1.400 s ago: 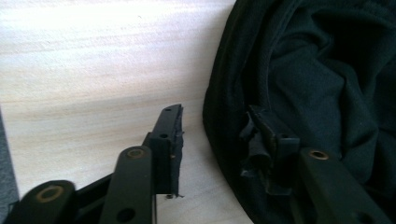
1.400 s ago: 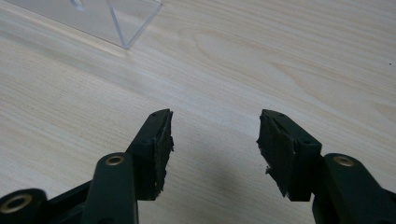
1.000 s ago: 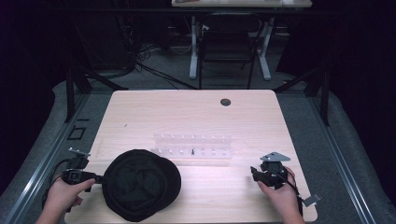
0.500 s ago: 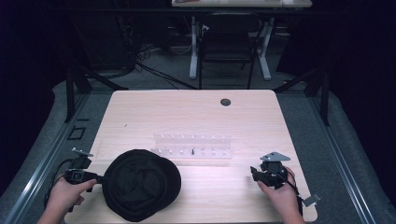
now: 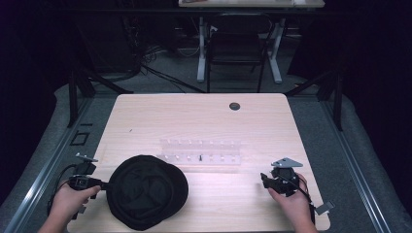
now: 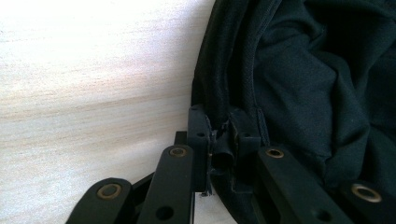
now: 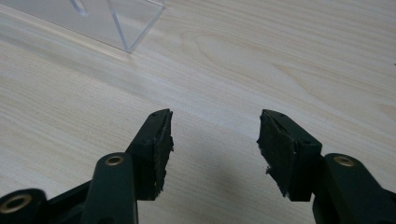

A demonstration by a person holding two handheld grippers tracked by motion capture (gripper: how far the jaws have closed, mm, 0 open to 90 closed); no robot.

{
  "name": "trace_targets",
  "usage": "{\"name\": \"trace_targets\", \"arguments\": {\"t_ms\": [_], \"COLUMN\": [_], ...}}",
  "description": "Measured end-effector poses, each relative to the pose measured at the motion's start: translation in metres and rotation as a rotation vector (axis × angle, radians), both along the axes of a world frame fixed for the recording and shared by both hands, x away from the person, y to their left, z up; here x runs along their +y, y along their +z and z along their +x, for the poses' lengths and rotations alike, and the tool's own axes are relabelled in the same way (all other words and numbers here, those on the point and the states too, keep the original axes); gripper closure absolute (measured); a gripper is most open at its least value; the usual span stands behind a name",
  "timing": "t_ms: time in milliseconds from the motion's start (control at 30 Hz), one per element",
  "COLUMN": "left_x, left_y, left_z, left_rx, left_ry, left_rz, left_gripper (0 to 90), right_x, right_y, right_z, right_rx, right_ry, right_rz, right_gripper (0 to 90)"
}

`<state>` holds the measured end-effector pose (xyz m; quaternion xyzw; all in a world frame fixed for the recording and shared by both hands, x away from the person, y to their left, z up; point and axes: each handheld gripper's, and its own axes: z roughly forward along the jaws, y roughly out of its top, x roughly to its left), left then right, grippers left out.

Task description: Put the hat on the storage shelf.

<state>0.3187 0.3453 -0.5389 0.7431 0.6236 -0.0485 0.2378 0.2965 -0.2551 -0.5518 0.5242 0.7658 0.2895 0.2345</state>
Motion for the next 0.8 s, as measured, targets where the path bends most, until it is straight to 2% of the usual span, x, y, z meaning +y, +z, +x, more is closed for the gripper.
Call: {"name": "trace_targets", "arguments": {"t_ms": [167,233,433,500,533,700,800], "left_x": [-0.001,-0.002,-0.003,-0.003,-0.003,-0.004,-0.005], "left_y": [0.003,0.005,0.010,0.013,0.013,0.021,0.028], "left_z": [0.001,0.001,0.002,0.002,0.002,0.003,0.002], "left_rx": [0.007,-0.001,0.002,0.006,0.004,0.008,-0.006], "left_ry": [-0.004,0.001,-0.003,-0.007,-0.005,-0.013,-0.019], "left_rz": [0.007,0.009,0.010,0.007,0.007,-0.004,-0.007], "left_gripper": [83.7,84.4,84.9,85.0,85.0,85.2,85.2], "right_x": [0.000,0.002,0.004,0.004,0.005,0.004,0.002], "right_y": [-0.001,0.000,0.001,0.002,0.001,0.001,0.001], "right_z": [0.000,-0.001,-0.003,-0.003,-0.003,-0.002,-0.002], "right_rx": [-0.005,-0.017,-0.040,-0.035,-0.032,0.010,0.021], "right_ry": [0.019,0.029,0.051,0.048,0.044,0.020,0.006], "right_rz": [-0.001,-0.023,-0.015,-0.022,-0.010,0.006,0.012], "right_gripper": [45.6,47.7,49.5,49.5,49.5,49.2,48.8]}}
